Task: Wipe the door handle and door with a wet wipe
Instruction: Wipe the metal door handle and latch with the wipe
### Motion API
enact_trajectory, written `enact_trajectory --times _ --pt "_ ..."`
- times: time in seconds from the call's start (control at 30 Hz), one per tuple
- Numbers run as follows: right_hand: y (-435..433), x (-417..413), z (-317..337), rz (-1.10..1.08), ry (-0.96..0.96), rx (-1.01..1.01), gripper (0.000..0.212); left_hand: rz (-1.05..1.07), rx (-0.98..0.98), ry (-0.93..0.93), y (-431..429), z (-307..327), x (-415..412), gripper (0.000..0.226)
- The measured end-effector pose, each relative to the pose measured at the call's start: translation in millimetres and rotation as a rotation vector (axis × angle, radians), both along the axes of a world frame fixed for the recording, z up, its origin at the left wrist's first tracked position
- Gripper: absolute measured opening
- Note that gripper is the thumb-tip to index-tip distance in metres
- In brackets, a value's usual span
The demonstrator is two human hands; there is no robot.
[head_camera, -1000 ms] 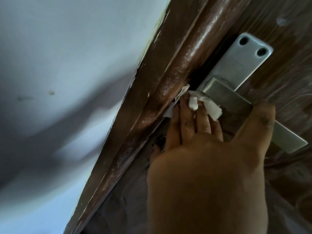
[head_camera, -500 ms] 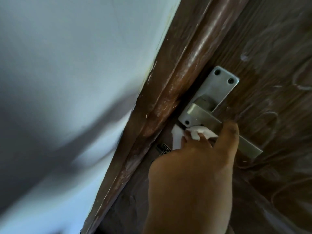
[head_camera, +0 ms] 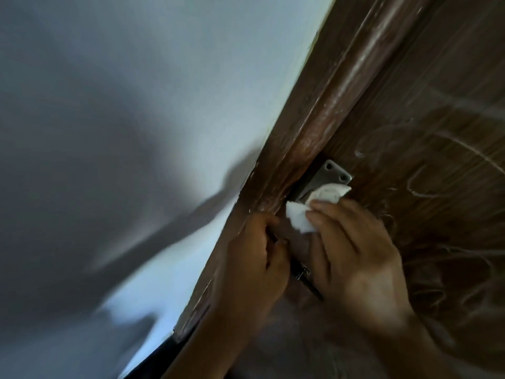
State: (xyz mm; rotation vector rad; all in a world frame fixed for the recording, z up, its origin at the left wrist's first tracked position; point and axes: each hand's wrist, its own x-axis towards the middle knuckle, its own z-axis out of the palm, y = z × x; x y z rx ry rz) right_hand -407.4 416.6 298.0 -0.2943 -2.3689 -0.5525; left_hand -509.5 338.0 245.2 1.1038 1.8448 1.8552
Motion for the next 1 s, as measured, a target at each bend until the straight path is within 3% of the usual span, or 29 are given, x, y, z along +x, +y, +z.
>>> enact_trajectory --times 0.17,0.37,0.57,0.67,0.8,1.0 --pt "19.0 -25.7 26.1 -0.007 -0.085 0.037 0.013 -0.038 0.092 -0.135 10.7 18.5 0.3 0.014" --pt "20.5 -54.4 27.7 -0.345 -0.306 0.07 0.008 -0.014 -0.019 -0.112 19.4 20.3 -9.5 0.027" --pt "15.4 -52.5 29.4 -0.364 -0.644 0.054 0.026 -0.06 -0.092 -0.112 17.6 10.2 -13.5 0.031" --pt "14.4 -50.4 38.5 -0.38 -0.622 0.071 0.027 -0.145 -0.089 -0.12 17.6 13.8 -11.6 0.041" --pt "20.4 -43.1 54.3 -0.428 -0.443 0.075 0.033 -0.208 -0.062 -0.118 24.6 20.1 -13.9 0.051" --pt "11.4 -51.4 44.9 -0.501 -0.754 0.056 0.044 -0.194 -0.055 -0.129 29.2 12.2 -11.8 0.059"
